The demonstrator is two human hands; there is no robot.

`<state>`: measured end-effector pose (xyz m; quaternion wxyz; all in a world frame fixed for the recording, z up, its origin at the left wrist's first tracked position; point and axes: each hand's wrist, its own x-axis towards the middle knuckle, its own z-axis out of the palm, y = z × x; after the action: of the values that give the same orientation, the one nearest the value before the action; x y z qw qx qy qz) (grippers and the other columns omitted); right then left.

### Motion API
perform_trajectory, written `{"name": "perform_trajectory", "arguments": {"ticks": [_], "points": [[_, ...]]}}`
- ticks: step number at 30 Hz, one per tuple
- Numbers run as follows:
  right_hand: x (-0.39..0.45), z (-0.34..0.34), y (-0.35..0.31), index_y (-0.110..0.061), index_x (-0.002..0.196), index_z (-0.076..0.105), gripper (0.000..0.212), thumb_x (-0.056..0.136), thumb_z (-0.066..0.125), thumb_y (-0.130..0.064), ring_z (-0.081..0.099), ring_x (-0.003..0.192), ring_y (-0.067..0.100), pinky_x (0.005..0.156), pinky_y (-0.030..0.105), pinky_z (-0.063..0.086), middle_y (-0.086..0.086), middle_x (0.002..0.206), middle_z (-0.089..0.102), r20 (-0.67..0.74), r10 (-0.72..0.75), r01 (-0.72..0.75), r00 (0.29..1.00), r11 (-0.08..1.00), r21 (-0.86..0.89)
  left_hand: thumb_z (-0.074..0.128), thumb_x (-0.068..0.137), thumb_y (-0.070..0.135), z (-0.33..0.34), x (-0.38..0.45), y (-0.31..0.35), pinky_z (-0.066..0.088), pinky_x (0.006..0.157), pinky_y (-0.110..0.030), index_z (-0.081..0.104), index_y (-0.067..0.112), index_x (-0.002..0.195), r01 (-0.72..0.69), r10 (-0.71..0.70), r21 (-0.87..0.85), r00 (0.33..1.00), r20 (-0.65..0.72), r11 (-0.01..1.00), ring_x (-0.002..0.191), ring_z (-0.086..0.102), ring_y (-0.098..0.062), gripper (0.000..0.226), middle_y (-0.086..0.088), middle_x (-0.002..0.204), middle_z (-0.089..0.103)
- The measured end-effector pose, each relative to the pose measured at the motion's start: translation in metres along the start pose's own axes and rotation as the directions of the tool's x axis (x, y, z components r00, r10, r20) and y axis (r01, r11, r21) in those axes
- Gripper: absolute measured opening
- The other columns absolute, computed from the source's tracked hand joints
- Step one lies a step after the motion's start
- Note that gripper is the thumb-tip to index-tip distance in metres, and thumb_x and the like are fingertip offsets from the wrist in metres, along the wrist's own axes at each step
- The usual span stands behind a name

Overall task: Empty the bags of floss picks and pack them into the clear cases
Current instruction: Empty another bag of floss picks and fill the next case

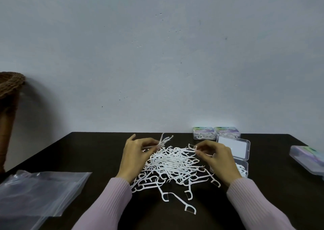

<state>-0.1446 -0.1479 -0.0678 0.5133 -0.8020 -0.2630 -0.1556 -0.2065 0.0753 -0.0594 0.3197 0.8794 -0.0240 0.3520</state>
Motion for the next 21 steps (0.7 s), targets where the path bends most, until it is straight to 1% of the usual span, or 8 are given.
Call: {"name": "perform_trajectory", "arguments": {"ticks": [1, 2, 3, 5, 8, 10, 16, 21], "points": [[0.0, -0.005, 0.001, -0.02, 0.08, 0.067, 0.014, 0.078, 0.072, -0.007, 0.06, 0.07, -0.012, 0.065, 0.0, 0.042, -0.01, 0.076, 0.067, -0.018, 0.008, -0.008, 1.0, 1.0, 0.001, 0.071, 0.078, 0.033, 0.001, 0.001, 0.004, 0.034, 0.103, -0.019, 0.072, 0.032, 0.086, 0.04, -0.043, -0.116, 0.999, -0.025, 0.992, 0.078, 0.066, 0.007, 0.009, 0.02, 0.078, 0.071], [0.0, -0.011, 0.002, -0.019, 0.081, 0.067, 0.013, 0.078, 0.072, -0.007, 0.06, 0.07, -0.01, 0.065, 0.0, 0.042, -0.009, 0.078, 0.068, -0.033, 0.016, -0.016, 0.999, 1.0, 0.002, 0.073, 0.076, 0.027, 0.001, 0.002, 0.008, 0.045, 0.09, -0.015, 0.073, 0.027, 0.086, 0.077, -0.086, -0.229, 0.996, -0.03, 0.97, 0.078, 0.067, 0.004, 0.01, 0.017, 0.077, 0.071], [-0.001, -0.018, 0.003, -0.018, 0.082, 0.068, 0.012, 0.078, 0.072, -0.007, 0.061, 0.071, -0.007, 0.066, 0.0, 0.043, -0.008, 0.079, 0.068, -0.048, 0.023, -0.023, 0.999, 1.0, -0.001, 0.075, 0.075, 0.022, 0.003, 0.003, 0.014, 0.05, 0.077, -0.012, 0.075, 0.021, 0.087, 0.097, -0.107, -0.309, 0.994, -0.017, 0.946, 0.077, 0.068, 0.002, 0.012, 0.014, 0.077, 0.072], [-0.002, -0.03, 0.005, -0.019, 0.084, 0.067, 0.012, 0.078, 0.071, -0.008, 0.061, 0.075, -0.003, 0.066, 0.001, 0.044, -0.008, 0.082, 0.067, -0.076, 0.039, -0.04, 0.996, 0.999, -0.014, 0.075, 0.075, 0.016, 0.008, 0.008, 0.021, 0.051, 0.068, -0.012, 0.076, 0.014, 0.089, 0.113, -0.11, -0.383, 0.993, 0.028, 0.917, 0.077, 0.069, -0.002, 0.014, 0.007, 0.078, 0.074], [-0.003, -0.047, 0.012, -0.026, 0.081, 0.062, 0.018, 0.078, 0.07, -0.011, 0.06, 0.078, -0.002, 0.062, 0.003, 0.045, -0.013, 0.082, 0.064, -0.117, 0.077, -0.083, 0.99, 0.995, -0.052, 0.075, 0.075, 0.015, 0.021, 0.017, 0.027, 0.052, 0.067, -0.017, 0.075, 0.011, 0.089, 0.158, -0.124, -0.497, 0.987, 0.101, 0.853, 0.076, 0.07, -0.011, 0.015, 0.0, 0.079, 0.075], [-0.003, -0.056, 0.015, -0.025, 0.082, 0.063, 0.016, 0.078, 0.07, -0.011, 0.061, 0.077, 0.0, 0.059, 0.006, 0.046, -0.01, 0.082, 0.065, -0.139, 0.104, -0.113, 0.985, 0.992, -0.058, 0.075, 0.073, 0.016, 0.031, 0.025, 0.033, 0.054, 0.068, -0.022, 0.074, 0.008, 0.09, 0.195, -0.143, -0.575, 0.981, 0.134, 0.795, 0.073, 0.069, -0.015, 0.019, -0.006, 0.08, 0.074], [-0.002, -0.069, 0.024, -0.021, 0.085, 0.061, 0.015, 0.08, 0.068, -0.009, 0.058, 0.076, 0.0, 0.055, 0.007, 0.044, -0.01, 0.082, 0.061, -0.124, 0.174, -0.191, 0.977, 0.972, -0.137, 0.072, 0.076, 0.005, 0.069, 0.04, 0.059, 0.052, 0.062, -0.018, 0.072, 0.0, 0.09, 0.248, -0.129, -0.69, 0.967, 0.22, 0.68, 0.065, 0.064, -0.013, 0.015, -0.017, 0.082, 0.072], [0.0, -0.085, 0.032, -0.029, 0.079, 0.059, 0.02, 0.08, 0.069, -0.011, 0.058, 0.079, -0.001, 0.058, 0.01, 0.045, -0.01, 0.084, 0.061, -0.035, 0.225, -0.226, 0.974, 0.937, -0.265, 0.075, 0.071, 0.011, 0.106, 0.046, 0.072, 0.051, 0.061, -0.017, 0.073, 0.004, 0.091, 0.303, -0.121, -0.703, 0.947, 0.297, 0.644, 0.068, 0.066, -0.01, 0.021, -0.009, 0.08, 0.074]]}}
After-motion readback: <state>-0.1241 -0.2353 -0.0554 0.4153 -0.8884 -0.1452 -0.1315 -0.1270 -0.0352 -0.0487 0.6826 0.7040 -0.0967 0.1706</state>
